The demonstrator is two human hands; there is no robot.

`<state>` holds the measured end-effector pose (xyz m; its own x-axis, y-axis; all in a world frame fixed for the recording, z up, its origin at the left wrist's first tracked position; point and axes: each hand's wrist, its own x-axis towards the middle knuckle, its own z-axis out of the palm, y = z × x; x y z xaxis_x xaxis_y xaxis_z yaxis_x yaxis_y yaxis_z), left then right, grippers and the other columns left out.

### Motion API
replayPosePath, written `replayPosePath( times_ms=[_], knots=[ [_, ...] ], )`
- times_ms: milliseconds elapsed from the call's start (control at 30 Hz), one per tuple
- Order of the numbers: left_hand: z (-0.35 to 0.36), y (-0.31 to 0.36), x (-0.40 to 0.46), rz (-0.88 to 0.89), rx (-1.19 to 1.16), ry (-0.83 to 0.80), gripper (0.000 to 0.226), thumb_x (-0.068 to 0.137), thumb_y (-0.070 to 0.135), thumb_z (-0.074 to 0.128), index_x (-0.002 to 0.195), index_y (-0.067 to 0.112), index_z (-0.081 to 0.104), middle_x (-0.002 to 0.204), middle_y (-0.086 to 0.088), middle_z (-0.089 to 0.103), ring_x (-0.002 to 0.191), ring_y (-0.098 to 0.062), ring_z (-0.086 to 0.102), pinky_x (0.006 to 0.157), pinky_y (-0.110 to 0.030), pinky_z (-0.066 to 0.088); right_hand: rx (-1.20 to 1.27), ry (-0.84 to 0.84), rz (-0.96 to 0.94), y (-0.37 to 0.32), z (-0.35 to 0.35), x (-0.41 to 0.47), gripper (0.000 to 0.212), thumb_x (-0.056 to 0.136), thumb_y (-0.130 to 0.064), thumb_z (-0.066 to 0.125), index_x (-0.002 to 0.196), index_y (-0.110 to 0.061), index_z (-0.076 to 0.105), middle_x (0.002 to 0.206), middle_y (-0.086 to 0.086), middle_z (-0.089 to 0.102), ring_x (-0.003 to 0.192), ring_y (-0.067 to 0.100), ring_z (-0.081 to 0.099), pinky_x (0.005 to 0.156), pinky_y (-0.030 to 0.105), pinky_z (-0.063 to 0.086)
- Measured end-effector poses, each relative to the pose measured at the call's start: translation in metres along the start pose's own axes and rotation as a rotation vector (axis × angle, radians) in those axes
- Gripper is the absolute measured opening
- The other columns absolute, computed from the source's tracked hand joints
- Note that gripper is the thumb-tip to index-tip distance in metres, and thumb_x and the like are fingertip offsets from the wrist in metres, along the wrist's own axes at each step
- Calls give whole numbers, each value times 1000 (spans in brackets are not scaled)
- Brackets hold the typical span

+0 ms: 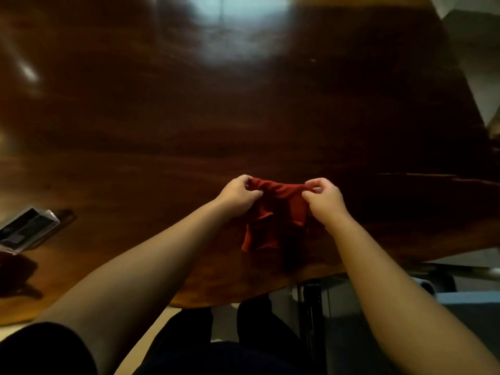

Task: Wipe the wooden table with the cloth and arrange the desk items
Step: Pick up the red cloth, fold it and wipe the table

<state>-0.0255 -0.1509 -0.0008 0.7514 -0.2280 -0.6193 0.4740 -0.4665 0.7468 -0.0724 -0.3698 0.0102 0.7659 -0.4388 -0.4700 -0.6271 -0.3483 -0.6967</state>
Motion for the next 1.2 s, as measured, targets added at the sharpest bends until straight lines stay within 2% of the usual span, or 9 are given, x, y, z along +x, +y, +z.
replayPosePath(
  times_ms=[100, 200, 267, 367, 467, 567, 767, 900, 1200],
  knots=[
    [4, 5, 12, 110, 325, 11, 56, 87, 33, 71, 139, 23, 52, 131, -5, 63, 113, -20, 63, 91, -29, 51, -197, 68, -24, 0, 11, 14, 38, 90, -24, 67, 127, -22, 57, 127, 1, 60, 108, 20, 61, 83, 33, 51],
    [4, 4, 14, 186, 555, -8, 75, 87, 38, 71, 152, 18, 38, 150, -7, 48, 133, -23, 49, 107, -34, 42, -368, 67, -185, 3, 35, 10, 45, 91, -30, 64, 133, -19, 53, 133, 7, 55, 123, 26, 52, 90, 34, 44],
    [-2, -2, 9, 245, 676, 17, 78, 87, 41, 70, 153, 17, 35, 157, -7, 38, 140, -25, 38, 113, -39, 36, -435, -46, -280, 8, 57, 1, 52, 95, -35, 61, 142, -18, 47, 147, 9, 46, 141, 28, 37, 106, 40, 38],
    [-20, -22, -2, 248, 723, 101, 81, 86, 44, 70, 154, 20, 34, 156, -6, 37, 141, -25, 35, 111, -42, 38, -557, -159, -303, 24, 88, -8, 73, 101, -52, 45, 160, -21, 16, 169, 5, 10, 155, 22, -2, 123, 43, 7],
    [-44, -51, -13, 162, 798, 211, 85, 84, 48, 71, 154, 21, 31, 155, -6, 39, 140, -27, 35, 109, -46, 40, -764, -89, -362, 41, 105, -9, 82, 99, -64, 27, 161, -20, -2, 170, 10, -6, 154, 25, -14, 123, 46, -6],
    [-68, -81, -24, -31, 855, 255, 98, 80, 57, 72, 156, 23, 22, 161, -7, 29, 147, -30, 25, 110, -51, 36, -872, -40, -422, 50, 113, -6, 88, 95, -71, 17, 161, -18, -8, 169, 14, -10, 152, 30, -19, 122, 52, -9],
    [-103, -119, -47, -197, 883, 221, 136, 53, 83, 72, 158, 31, 4, 168, -6, 1, 152, -32, -2, 116, -60, 24, -918, 10, -516, 56, 114, 1, 96, 89, -80, 27, 163, -22, 5, 169, 17, 1, 154, 36, -9, 121, 54, -8],
    [-108, -132, -63, -209, 929, 167, 144, 46, 89, 68, 157, 33, -5, 167, -4, -13, 151, -31, -15, 117, -62, 15, -879, 38, -534, 55, 117, 1, 83, 94, -68, 33, 162, -22, 17, 169, 16, 7, 154, 35, -3, 123, 55, 1],
    [-110, -164, -91, -217, 950, 195, 148, 42, 95, 62, 155, 35, -12, 166, -5, -16, 150, -32, -20, 117, -62, 14, -894, 91, -551, 50, 135, 0, 79, 94, -62, 34, 161, -22, 20, 169, 14, 9, 155, 35, 0, 123, 55, 3]
  ],
)
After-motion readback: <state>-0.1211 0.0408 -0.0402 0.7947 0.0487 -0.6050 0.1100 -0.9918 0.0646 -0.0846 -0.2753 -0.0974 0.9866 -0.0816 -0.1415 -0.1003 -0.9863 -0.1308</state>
